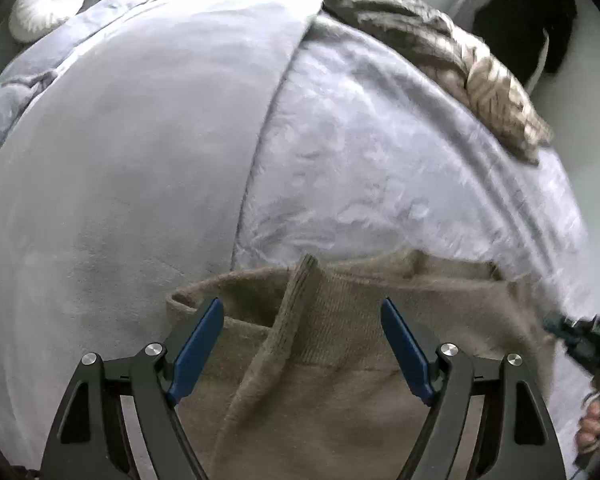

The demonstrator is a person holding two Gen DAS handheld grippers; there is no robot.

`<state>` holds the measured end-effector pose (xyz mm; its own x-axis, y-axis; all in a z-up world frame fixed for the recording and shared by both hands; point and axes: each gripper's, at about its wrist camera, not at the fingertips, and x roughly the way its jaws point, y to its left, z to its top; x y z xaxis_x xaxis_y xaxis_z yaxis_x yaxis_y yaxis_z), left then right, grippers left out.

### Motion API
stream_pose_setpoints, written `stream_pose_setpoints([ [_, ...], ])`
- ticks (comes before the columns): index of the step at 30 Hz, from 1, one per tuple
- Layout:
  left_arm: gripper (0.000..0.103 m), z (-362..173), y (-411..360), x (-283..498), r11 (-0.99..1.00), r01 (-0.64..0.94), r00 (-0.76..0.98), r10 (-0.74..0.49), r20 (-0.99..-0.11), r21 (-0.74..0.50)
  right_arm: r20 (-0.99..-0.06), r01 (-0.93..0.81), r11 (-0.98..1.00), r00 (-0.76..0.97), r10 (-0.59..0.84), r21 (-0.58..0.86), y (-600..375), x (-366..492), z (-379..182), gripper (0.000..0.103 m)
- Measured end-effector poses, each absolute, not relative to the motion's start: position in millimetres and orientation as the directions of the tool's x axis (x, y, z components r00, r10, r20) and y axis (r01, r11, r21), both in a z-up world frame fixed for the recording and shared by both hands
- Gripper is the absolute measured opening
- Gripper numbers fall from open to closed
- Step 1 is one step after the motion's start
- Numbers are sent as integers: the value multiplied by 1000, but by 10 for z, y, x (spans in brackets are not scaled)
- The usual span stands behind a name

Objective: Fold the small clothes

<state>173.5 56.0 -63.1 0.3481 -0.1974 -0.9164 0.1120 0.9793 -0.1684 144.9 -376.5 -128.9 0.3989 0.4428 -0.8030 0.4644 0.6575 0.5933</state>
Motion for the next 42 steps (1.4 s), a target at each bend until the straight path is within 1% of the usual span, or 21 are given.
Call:
stream_pose_setpoints([
  [2,81,-822,521,1732,988,110,322,-141,-936,-111,-840,499,677,356,409,541,-3796,1448,-1450,16],
  [3,81,-916,512,1732,991,103,310,-115,-944,-87,-851,515,677,345,396,525,-3820,1428,-1510,12],
  [4,81,-1014,529,1726,994,91,299,-84,-950,-60,-844,527,660,358,400,536,-3862,1395,-1561,7],
  [6,81,-1154,609,1710,998,65,286,-38,-957,-20,-826,543,624,389,407,563,-3945,1312,-1599,6],
  [9,81,-1154,797,1684,998,36,295,-51,-954,-42,-848,546,651,387,362,527,-4004,1246,-1516,7],
  [11,81,-1087,874,1677,1000,23,303,-9,-953,-2,-858,541,670,384,340,508,-4036,1213,-1422,11],
  [14,81,-958,1030,1630,999,26,304,-36,-952,-30,-845,519,671,395,361,529,-4059,1080,-1247,13],
  [15,81,-917,1075,1592,999,29,300,-46,-953,-40,-838,513,667,399,373,541,-4065,1010,-1196,18],
  [17,81,-841,1157,1468,997,44,284,-76,-956,-66,-827,503,660,399,396,558,-4015,802,-1121,43],
  [18,81,-824,1203,1368,995,51,264,-98,-960,-88,-824,503,656,397,404,564,-3992,704,-1103,58],
  [19,81,-812,1229,1284,993,53,246,-113,-963,-103,-818,501,648,398,416,574,-3957,561,-1092,59],
  [23,81,-894,1347,840,988,23,158,-155,-975,-154,-797,540,588,365,481,602,-3810,-41,-1137,59],
  [29,81,-1140,1445,211,939,-149,15,-310,-951,-309,-777,664,439,372,508,605,-3738,-746,-1382,59],
  [35,81,-1360,1473,33,887,-300,43,-354,-934,-350,-719,701,258,508,475,665,-3889,-758,-1595,57],
  [36,79,-1373,1514,39,877,-328,53,-354,-934,-351,-715,708,241,507,480,664,-3895,-727,-1634,38],
  [37,74,-1398,1525,63,859,-361,68,-364,-929,-363,-724,717,247,491,485,652,-3886,-687,-1661,8],
  [38,49,-1413,1543,77,843,-381,86,-377,-922,-380,-752,728,289,451,481,621,-3867,-634,-1654,8],
  [39,32,-1422,1555,89,844,-382,85,-374,-923,-377,-767,722,328,434,472,610,-3865,-601,-1604,8],
  [40,26,-1418,1563,96,847,-378,90,-367,-926,-373,-785,702,387,415,460,598,-3842,-549,-1512,8],
  [41,12,-1387,1568,93,846,-364,105,-379,-920,-390,-807,676,457,392,442,578,-3810,-494,-1412,8],
  [42,12,-1336,1543,100,851,-341,112,-386,-916,-400,-828,640,532,368,422,555,-3772,-442,-1285,8],
])
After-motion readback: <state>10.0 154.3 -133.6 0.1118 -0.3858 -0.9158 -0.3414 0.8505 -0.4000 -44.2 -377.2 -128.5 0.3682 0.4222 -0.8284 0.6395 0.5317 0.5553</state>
